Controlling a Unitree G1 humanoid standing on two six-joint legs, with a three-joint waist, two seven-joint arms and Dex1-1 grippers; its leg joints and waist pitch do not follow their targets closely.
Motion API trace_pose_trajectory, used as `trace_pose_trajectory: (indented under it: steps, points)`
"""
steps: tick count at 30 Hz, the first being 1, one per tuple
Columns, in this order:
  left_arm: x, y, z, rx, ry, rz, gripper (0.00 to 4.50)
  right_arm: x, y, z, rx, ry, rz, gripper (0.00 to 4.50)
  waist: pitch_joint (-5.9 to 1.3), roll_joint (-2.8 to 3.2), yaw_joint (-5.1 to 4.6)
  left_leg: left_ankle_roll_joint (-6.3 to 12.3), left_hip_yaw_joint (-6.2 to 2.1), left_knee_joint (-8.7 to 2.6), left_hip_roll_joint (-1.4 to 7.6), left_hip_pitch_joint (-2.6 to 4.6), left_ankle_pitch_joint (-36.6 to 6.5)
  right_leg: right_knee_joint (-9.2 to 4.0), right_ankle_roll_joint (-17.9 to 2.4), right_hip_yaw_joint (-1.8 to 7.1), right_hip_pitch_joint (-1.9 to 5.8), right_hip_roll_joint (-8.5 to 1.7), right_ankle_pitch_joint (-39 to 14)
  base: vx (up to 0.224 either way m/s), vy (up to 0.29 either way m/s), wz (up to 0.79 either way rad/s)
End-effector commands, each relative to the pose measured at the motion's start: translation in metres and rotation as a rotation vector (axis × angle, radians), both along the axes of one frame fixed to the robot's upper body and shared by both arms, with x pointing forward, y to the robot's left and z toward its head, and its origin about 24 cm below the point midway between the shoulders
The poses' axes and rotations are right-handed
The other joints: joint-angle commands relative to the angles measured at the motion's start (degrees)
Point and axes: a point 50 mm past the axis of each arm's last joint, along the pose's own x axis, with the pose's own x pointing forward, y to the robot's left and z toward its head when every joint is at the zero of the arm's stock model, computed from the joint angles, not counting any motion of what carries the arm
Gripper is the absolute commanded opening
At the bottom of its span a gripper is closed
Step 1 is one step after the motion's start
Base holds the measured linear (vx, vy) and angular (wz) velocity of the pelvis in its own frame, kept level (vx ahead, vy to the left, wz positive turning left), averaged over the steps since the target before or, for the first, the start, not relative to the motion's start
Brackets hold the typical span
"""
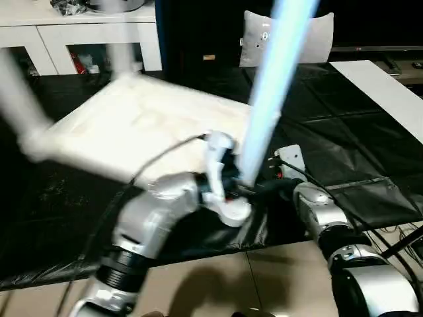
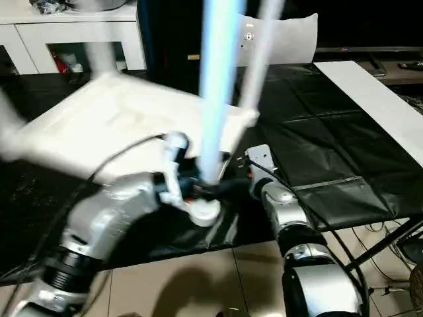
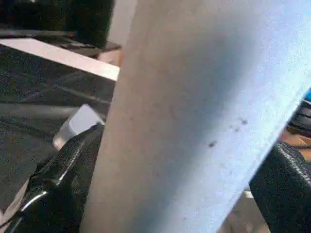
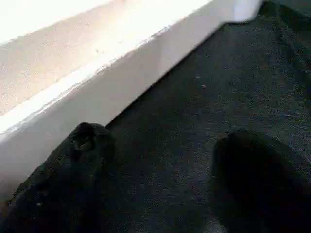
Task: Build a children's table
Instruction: Rotate table base
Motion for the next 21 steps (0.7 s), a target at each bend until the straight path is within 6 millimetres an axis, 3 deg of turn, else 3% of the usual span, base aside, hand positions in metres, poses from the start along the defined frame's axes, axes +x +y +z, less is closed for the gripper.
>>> trace_pose_trajectory:
  steps: [1,3,8,9,12,18,19,21]
  points:
    - [-0.004,-0.016,0.003,0.011,-0.027,-0.025,4.47,-0.003,0.023,0.000,0.037,-0.013,0.098,4.50,-3.89,-0.20,0.52,3.25,-0.37,-3.48,1.88,-0.22,-9.4,-4.61,-10.7,3.00,3.81,-4.61,-14.3,0.000,0.000,0.00]
    - [-0.003,-0.016,0.002,0.015,-0.034,-0.008,4.47,-0.005,0.025,-0.002,0.046,-0.010,0.105,4.50,-3.87,0.13,0.57,3.37,-0.37,-3.46,1.86,-0.13,-9.7,-4.72,-10.4,2.98,3.68,-4.56,-14.8,0.000,0.000,0.00]
    - [-0.003,-0.016,0.004,0.005,-0.052,-0.008,4.47,-0.008,0.032,-0.003,0.065,-0.016,0.161,4.50,-3.83,0.11,0.57,3.56,-0.43,-3.53,1.95,-0.13,-9.9,-4.74,-10.3,2.95,3.63,-4.57,-15.0,0.000,0.000,0.00]
    - [-0.004,-0.016,0.005,-0.003,-0.054,-0.015,4.47,-0.009,0.037,-0.002,0.077,-0.024,0.193,4.50,-3.86,0.85,0.67,3.45,-0.49,-3.48,1.91,-0.13,-9.8,-4.61,-10.5,2.98,3.64,-4.67,-14.7,0.000,0.000,0.00]
    - [-0.009,-0.024,0.009,-0.033,-0.061,-0.069,4.47,-0.016,0.050,-0.003,0.107,-0.028,0.281,4.50,-3.95,0.74,0.50,3.88,-0.53,-3.52,1.95,-0.25,-9.5,-4.65,-11.0,2.92,3.82,-4.51,-12.7,0.000,0.000,0.00]
    - [-0.002,-0.022,0.009,-0.038,-0.065,-0.008,4.47,-0.014,0.045,-0.006,0.099,-0.034,0.214,4.50,-3.86,1.01,0.36,3.70,-0.50,-3.49,1.92,-0.16,-10.4,-4.93,-11.3,2.82,3.73,-4.51,-14.4,0.000,0.000,0.00]
    - [0.003,-0.019,0.008,-0.034,-0.066,0.035,4.47,-0.013,0.042,-0.004,0.098,-0.043,0.192,4.50,-3.87,1.75,0.50,3.54,-0.62,-3.50,1.92,-0.06,-10.6,-4.88,-11.3,2.79,3.69,-4.56,-14.3,0.000,0.000,0.00]
    - [0.013,-0.015,0.004,0.009,-0.086,0.123,4.47,-0.011,0.030,-0.003,0.072,-0.061,0.143,4.50,-3.89,1.10,0.33,3.68,-0.54,-3.43,1.78,-0.08,-11.5,-5.02,-10.9,2.71,3.79,-4.38,-14.6,0.000,0.000,0.00]
